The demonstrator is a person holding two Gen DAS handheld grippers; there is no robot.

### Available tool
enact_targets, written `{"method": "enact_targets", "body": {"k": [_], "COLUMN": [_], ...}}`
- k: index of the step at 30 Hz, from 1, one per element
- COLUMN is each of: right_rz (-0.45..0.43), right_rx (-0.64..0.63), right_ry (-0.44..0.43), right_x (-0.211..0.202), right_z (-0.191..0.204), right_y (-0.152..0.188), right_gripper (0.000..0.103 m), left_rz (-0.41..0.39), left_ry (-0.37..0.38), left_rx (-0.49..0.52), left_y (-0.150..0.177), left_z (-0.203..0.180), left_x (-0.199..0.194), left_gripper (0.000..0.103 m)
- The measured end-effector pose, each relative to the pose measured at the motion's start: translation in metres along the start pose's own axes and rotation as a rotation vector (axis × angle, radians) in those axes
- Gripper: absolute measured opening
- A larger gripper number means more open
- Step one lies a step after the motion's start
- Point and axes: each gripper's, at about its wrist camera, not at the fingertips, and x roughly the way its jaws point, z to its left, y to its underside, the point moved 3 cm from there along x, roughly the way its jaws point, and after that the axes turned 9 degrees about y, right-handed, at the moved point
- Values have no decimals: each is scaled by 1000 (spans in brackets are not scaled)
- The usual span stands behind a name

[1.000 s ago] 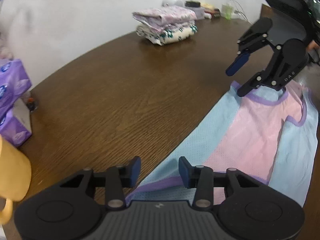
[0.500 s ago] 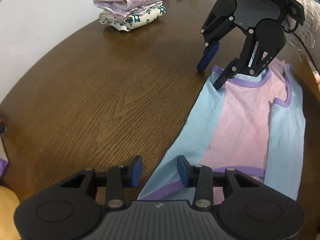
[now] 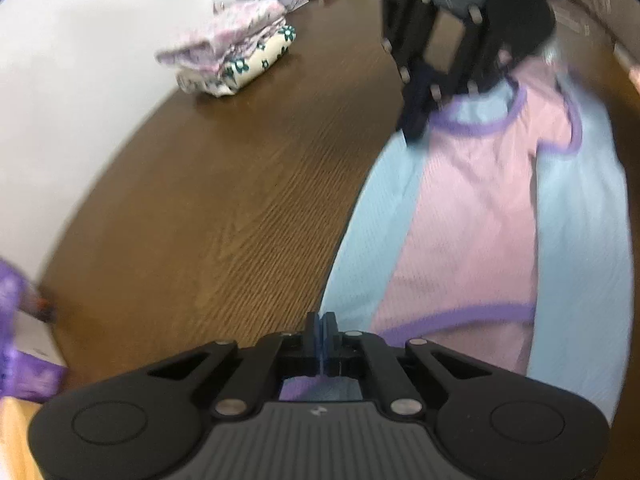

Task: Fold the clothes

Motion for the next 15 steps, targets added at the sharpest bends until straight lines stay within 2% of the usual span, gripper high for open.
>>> {"method": "enact_targets", "body": {"k": [7,9,13,15], "right_rz": [-187,-220,-245,-234], "right_rx": [-99,-153,-274,-321], "right_ry": [188,245,353,397], "right_x": [-51,-59,-70,-67], "right_z": [49,70,114,131], "right_y": [17,24,46,56], "right_gripper": [1,1,1,1], "left_rz": [-81,-106,-92,-83], "left_ry": [-342,-392,-465,-452], "left_rx": [168,198,264,266], "left_y": [19,23,36,42], "left_z": [-72,-97,-137,-149], "left_x": [-29,-39,-42,-37], "left_gripper": [0,0,0,0]}}
